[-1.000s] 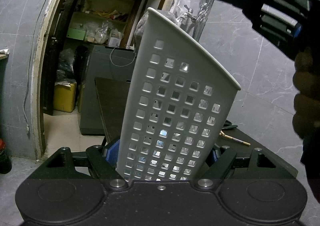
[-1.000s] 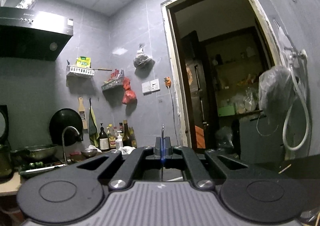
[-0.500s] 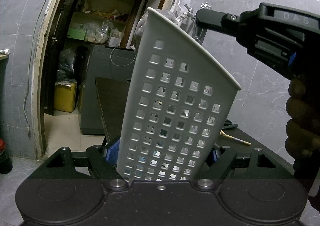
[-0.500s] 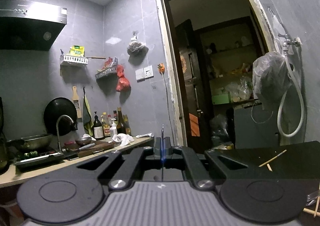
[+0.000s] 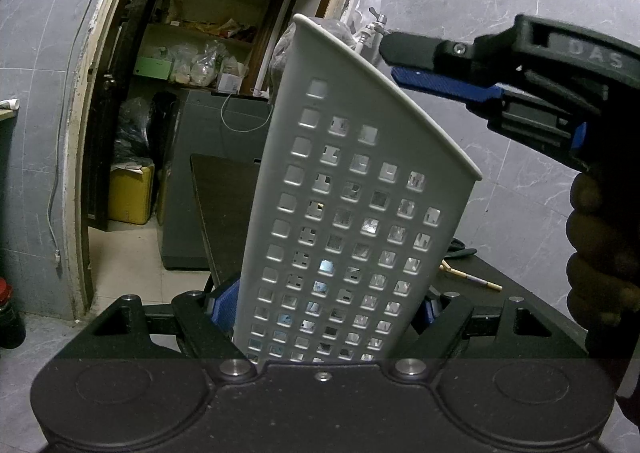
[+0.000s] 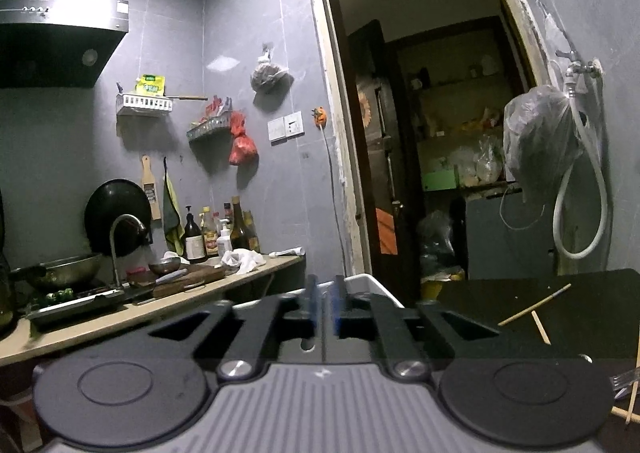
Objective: Organize utensils
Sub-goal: 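Move the right tool back over the utensil pile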
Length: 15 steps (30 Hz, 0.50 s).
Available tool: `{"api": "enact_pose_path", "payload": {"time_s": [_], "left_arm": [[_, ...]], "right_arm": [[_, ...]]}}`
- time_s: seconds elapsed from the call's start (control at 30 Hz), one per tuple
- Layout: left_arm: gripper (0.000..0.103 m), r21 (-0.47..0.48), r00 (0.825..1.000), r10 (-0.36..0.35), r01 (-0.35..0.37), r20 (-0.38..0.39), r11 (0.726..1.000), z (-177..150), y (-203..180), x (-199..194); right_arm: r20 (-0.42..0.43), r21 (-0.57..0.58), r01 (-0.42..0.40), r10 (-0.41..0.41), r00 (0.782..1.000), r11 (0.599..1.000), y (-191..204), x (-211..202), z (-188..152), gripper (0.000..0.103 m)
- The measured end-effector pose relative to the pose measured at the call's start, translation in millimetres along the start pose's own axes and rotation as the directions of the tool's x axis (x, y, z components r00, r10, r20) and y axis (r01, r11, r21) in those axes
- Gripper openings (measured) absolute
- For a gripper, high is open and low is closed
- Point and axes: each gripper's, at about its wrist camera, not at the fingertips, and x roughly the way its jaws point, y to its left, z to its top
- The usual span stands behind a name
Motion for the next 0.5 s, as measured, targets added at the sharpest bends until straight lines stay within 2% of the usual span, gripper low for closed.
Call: {"api": "enact_pose_path", "payload": {"time_s": [0.07, 0.2, 0.3, 0.37, 0.5], "left_arm": [[0.082, 0.000, 1.000, 0.002, -0.002, -0.001, 1.000, 0.4, 0.8, -0.7], [0.082, -0.001, 1.000, 0.002, -0.002, -0.002, 1.000, 0.9, 1.3, -0.8], [0.082, -0.002, 1.000, 0.003, -0.003, -0.003, 1.000, 1.7, 1.7, -1.8], [0.082, -0.002, 1.000, 0.003, -0.003, -0.003, 1.000, 2.1, 1.9, -2.7], [0.082, -0.001, 1.000, 0.003, -0.003, -0.004, 1.000, 2.1, 1.7, -2.6]], "right_arm": [[0.001, 0.001, -0.007, 0.007, 1.000, 1.000, -0.2, -1.6, 0.4, 0.031], [0.043, 0.004, 0.000, 0.000, 0.999, 1.000, -1.6, -11.4, 3.5, 0.048], [0.085, 0.022, 0.026, -0.027, 0.996, 0.999, -7.4, -23.1, 5.7, 0.067], [0.105, 0.037, 0.059, -0.063, 0.992, 0.998, -13.0, -32.3, 4.4, 0.085], [0.127, 0.075, 0.145, -0.153, 0.980, 0.987, -26.7, -51.3, -4.1, 0.097]]}}
